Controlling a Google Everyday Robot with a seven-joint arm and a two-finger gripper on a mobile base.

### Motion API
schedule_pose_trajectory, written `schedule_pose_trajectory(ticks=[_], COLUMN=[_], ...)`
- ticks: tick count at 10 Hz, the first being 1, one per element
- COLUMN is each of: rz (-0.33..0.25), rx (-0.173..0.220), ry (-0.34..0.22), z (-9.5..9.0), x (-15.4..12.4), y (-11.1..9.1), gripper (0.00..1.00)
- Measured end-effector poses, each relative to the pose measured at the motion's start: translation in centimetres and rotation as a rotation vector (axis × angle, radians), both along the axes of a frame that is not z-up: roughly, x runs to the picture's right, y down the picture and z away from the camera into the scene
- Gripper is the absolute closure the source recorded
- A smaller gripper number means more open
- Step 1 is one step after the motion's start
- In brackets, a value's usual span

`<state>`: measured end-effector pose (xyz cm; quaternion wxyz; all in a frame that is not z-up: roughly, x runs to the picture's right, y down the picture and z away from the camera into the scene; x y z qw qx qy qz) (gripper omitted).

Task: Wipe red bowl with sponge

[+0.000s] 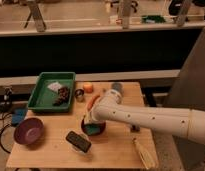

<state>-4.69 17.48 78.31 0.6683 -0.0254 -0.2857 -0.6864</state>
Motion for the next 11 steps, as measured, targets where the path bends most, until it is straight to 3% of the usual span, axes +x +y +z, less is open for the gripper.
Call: schedule_pose_trajectory(ticks=[3, 6, 9, 11], rz=[0.027, 0.060, 0.072, 0.072], rx=[0.009, 0.036, 0.053, 0.053], ry=[0.044, 0.094, 0.093, 0.063], z=[0.1, 1.9, 2.9, 3.1], x=[2.8, 4.5, 3.9, 2.1], y=[-0.2, -2.4, -3.4, -3.3], gripper=[1.00, 1.00, 1.00, 1.00])
